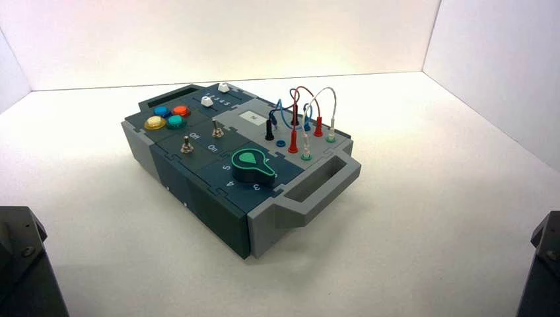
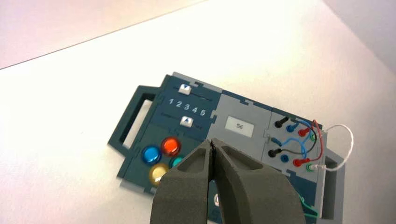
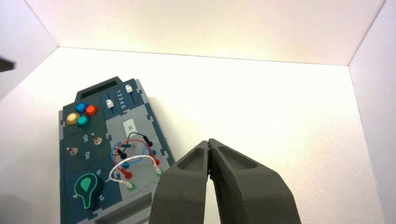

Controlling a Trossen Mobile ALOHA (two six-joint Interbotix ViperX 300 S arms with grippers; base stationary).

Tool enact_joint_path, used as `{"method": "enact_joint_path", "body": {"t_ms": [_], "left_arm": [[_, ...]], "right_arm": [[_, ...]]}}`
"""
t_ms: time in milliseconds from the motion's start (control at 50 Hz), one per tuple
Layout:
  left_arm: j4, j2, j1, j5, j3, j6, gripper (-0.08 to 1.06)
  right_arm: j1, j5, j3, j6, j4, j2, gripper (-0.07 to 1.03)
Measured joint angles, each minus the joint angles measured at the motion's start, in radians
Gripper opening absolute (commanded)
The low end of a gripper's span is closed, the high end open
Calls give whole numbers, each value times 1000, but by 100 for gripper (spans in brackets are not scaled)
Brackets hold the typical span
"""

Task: Move the top slider to position 1.

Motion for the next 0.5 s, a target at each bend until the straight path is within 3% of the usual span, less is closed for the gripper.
{"method": "enact_joint_path", "body": {"t_ms": [240, 500], "left_arm": [[0, 293, -52, -6, -146, 32, -3], [2, 494, -64, -6, -238, 48, -3]], "right_arm": [[2, 0, 2, 0, 0, 12, -2], [2, 0, 0, 0, 2, 14, -2]]}}
